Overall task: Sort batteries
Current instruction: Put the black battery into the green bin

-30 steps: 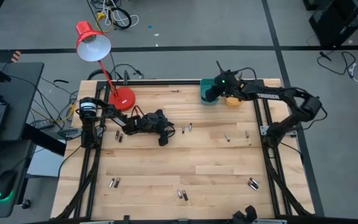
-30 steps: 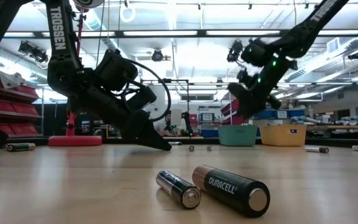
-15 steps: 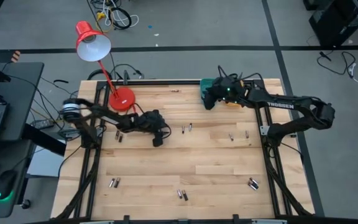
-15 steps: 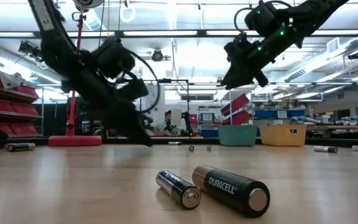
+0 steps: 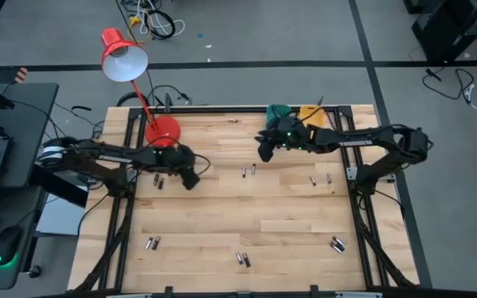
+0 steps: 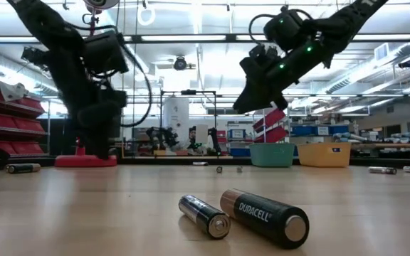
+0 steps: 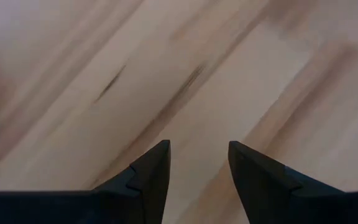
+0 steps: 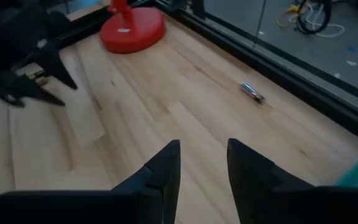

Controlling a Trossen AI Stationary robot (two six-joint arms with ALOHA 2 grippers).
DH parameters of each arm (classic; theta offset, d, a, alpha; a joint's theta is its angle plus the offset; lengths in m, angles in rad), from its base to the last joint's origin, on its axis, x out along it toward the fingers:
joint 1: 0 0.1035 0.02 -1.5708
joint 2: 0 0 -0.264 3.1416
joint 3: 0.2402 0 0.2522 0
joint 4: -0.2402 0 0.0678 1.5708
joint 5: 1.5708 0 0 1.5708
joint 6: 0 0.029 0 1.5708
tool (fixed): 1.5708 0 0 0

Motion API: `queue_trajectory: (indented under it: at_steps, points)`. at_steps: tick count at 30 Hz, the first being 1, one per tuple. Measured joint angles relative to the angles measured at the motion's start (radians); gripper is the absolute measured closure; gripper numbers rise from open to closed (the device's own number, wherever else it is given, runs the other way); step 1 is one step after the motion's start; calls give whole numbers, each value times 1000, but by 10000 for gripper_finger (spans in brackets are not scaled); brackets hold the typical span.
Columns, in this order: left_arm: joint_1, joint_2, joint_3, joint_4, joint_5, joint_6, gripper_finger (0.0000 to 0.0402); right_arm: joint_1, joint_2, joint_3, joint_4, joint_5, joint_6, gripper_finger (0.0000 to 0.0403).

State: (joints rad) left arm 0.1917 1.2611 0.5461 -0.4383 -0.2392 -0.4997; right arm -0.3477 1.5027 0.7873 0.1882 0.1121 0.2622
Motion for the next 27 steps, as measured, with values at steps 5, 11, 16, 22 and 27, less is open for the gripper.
queue_trajectory:
  at_steps: [5,11,16,22,27]
  points:
    - [2,-57,0,-242,-11,-161,222,13,83,0,100,0,-11,286]
    - [10,-79,2,-355,-31,-249,222,13,152,0,142,2,-19,286]
    - [38,-78,55,-488,-42,-258,222,21,184,0,153,3,-21,286]
    - [65,-78,138,-669,-146,-256,222,39,181,0,129,3,-53,288]
    - [77,-78,95,-673,-91,-277,222,54,180,-18,132,3,-84,288]
